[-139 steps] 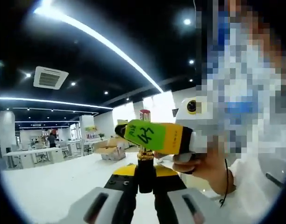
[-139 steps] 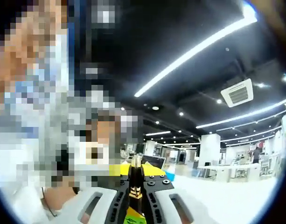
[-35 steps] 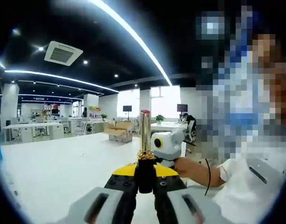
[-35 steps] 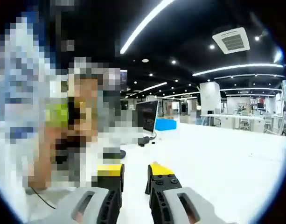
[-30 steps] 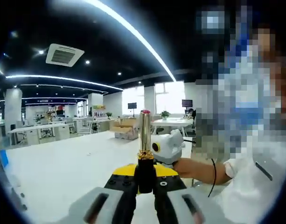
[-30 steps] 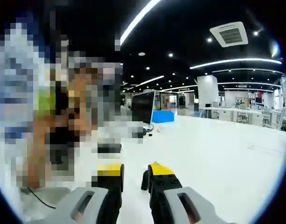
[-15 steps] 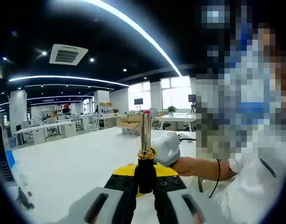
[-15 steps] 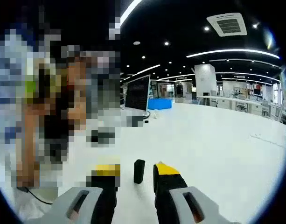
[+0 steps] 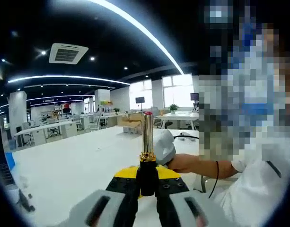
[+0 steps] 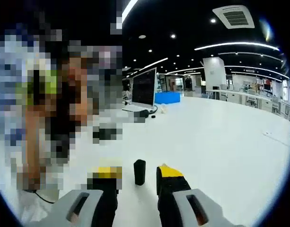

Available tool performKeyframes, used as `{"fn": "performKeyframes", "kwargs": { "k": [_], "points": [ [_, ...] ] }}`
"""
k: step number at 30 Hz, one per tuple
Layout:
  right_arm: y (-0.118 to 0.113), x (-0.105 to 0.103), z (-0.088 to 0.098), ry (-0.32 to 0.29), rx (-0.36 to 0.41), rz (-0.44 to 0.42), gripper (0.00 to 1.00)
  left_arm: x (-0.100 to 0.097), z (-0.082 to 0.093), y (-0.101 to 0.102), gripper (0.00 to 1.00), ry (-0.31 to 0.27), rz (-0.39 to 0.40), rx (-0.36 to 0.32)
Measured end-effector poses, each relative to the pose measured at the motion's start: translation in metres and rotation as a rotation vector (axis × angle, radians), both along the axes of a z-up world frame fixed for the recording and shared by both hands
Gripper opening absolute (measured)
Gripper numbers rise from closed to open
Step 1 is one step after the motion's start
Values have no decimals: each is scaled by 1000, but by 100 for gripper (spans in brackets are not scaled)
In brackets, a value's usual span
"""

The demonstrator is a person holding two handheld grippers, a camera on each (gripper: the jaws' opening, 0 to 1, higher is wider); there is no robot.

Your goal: Unscrew the lipstick cap, remove the lipstick, and put the cap back on the lipstick

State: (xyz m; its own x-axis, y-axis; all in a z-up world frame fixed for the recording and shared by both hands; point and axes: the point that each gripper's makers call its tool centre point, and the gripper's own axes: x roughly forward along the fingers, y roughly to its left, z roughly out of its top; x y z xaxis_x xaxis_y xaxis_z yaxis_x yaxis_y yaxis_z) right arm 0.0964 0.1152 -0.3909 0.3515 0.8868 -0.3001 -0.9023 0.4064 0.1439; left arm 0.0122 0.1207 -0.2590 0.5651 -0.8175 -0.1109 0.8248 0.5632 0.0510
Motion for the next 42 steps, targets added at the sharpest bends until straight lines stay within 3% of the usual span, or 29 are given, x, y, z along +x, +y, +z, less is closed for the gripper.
{"fn": "performKeyframes", "kwargs": {
  "k": [6, 16, 26, 30, 42],
  "points": [
    [9, 1, -8, 20, -21, 11, 30, -3, 3, -1, 13, 0, -16, -12],
    [13, 12, -18, 42, -37, -50, 29, -3, 1, -1, 13, -4, -9, 0],
    [15, 15, -25, 80, -38, -74, 21, -2, 2, 0, 13, -2, -13, -10],
    [15, 15, -25, 85, -30, -72, 14, -1, 1, 0, 13, -2, -13, -6],
    [5, 8, -18, 123, 20, -46, 12, 1, 0, 3, 13, 14, -21, -26]
  ]
}}
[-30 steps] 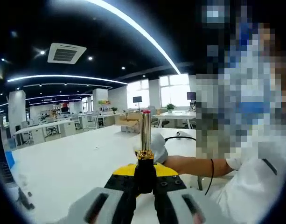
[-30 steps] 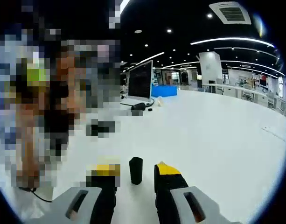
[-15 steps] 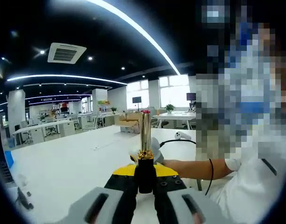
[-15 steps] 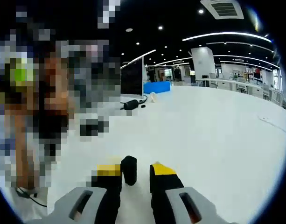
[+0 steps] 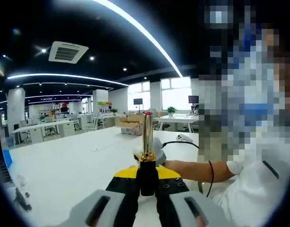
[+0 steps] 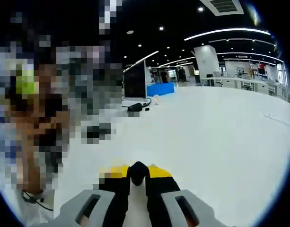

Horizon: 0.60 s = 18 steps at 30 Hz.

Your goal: Unscrew the lipstick cap, remove the lipstick, and put the cap back on the lipstick

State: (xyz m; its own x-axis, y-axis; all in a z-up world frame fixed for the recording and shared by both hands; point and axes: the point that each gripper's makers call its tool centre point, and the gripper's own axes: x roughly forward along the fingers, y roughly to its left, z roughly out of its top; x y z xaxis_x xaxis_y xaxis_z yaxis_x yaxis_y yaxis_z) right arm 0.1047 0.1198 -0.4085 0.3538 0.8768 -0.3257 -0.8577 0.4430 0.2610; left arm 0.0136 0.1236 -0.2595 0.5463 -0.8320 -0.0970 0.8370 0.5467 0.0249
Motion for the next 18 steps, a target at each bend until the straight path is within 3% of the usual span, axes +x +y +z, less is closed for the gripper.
{"fn": "performKeyframes", "kwargs": {
  "k": [9, 18],
  "points": [
    [-29, -10, 35, -31, 31, 10, 12, 1, -3, -4, 13, 11, -13, -5],
    [-56, -23, 104, -127, 65, 44, 12, -2, -3, -8, 13, 14, -29, -3]
  ]
}}
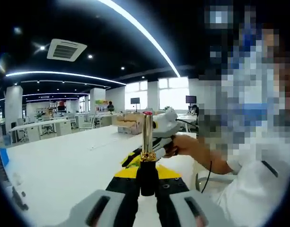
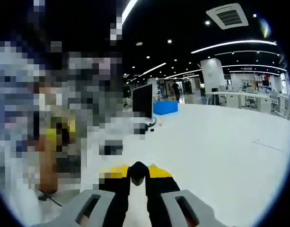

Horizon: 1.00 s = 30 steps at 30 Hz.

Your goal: Unscrew the lipstick cap, remove the lipstick, and put the cap back on the lipstick

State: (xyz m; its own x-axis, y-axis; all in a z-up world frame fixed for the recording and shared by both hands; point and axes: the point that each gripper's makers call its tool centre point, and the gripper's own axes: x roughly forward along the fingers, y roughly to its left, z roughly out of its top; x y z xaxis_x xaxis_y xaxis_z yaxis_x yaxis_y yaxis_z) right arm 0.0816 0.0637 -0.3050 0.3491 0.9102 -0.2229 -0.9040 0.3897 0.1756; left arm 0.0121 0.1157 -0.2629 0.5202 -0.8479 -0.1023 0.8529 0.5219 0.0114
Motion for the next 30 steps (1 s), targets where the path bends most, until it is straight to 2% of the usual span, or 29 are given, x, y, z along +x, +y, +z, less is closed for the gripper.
{"fn": "performKeyframes", "kwargs": {
  "k": [6, 11, 17, 20, 21, 25, 30],
  "points": [
    [-7, -19, 52, -92, 0, 24, 12, 2, -3, -2, 13, 7, -6, 3],
    [-5, -39, 81, -143, 4, 69, 12, 1, -6, -6, 13, 13, -20, 7],
    [0, -77, 106, -187, 36, 231, 12, -15, -3, -18, 13, 65, -168, -77],
    [0, -93, 120, -182, 70, 315, 12, -35, 2, -28, 13, 111, -308, -146],
    [1, -97, 123, -170, 83, 332, 12, -35, 3, -29, 13, 116, -320, -160],
    [3, -104, 132, -140, 99, 369, 12, -38, 1, -35, 13, 110, -320, -146],
    [12, -107, 135, -92, 106, 358, 11, -34, -6, -40, 13, 98, -276, -99]
  ]
}}
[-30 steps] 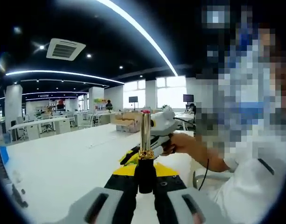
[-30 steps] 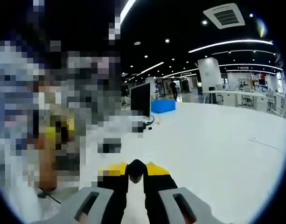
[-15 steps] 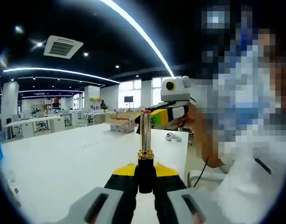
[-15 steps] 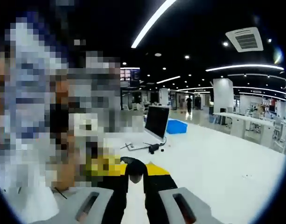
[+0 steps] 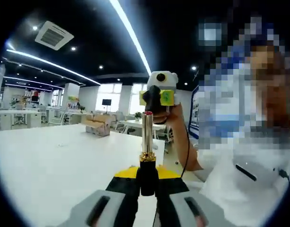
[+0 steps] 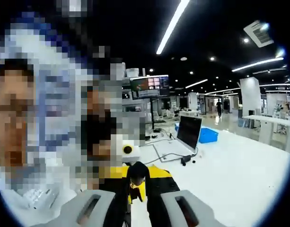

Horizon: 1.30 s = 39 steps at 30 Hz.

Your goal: Unscrew the lipstick cap, remove the lipstick, and put the cap back on the lipstick

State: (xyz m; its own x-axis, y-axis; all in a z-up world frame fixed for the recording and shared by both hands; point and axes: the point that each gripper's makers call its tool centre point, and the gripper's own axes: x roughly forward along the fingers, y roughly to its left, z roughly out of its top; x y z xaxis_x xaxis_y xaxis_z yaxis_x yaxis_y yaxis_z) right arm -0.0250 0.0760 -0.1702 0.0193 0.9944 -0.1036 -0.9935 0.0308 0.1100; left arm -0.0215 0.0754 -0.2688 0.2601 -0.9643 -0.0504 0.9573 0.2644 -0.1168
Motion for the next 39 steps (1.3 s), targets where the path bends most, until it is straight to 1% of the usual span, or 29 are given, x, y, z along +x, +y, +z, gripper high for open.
{"fn": "performKeyframes", "kwargs": {
  "k": [1, 5, 8, 10, 15, 20, 22, 26, 29, 31, 35, 36, 39],
  "points": [
    [1, 0, 0, 3, 0, -1, 12, 0, 0, -1, 13, -2, 3, 2],
    [8, 1, 0, 27, -5, -31, 12, 5, -5, -5, 13, -27, 50, 51],
    [12, 0, 1, 41, -6, -32, 12, 4, -6, -8, 13, -46, 63, 73],
    [13, 1, -2, 48, -18, -41, 12, 4, -6, -9, 13, -55, 67, 83],
    [14, -3, -8, 69, -39, -35, 12, 8, -6, -6, 13, -81, 102, 110],
    [13, 0, -9, 85, -43, -44, 12, 11, -4, -3, 13, -104, 137, 127],
    [13, 1, -13, 88, -48, -50, 12, 13, -4, -3, 13, -121, 157, 144],
    [18, 1, -21, 84, -72, -60, 12, 20, -8, -1, 13, -164, 210, 200],
    [19, 2, -27, 78, -94, -68, 12, 22, -11, -1, 13, -180, 232, 230],
    [20, 3, -30, 65, -108, -80, 12, 23, -12, 0, 13, -179, 240, 242],
    [22, 6, -40, 23, -156, -114, 12, 28, -16, -2, 13, -180, 254, 256],
    [23, 8, -45, 2, -181, -129, 12, 28, -17, -3, 13, -184, 256, 262],
    [26, 10, -53, -30, -209, -153, 12, 31, -20, -2, 13, -187, 273, 275]
  ]
}}
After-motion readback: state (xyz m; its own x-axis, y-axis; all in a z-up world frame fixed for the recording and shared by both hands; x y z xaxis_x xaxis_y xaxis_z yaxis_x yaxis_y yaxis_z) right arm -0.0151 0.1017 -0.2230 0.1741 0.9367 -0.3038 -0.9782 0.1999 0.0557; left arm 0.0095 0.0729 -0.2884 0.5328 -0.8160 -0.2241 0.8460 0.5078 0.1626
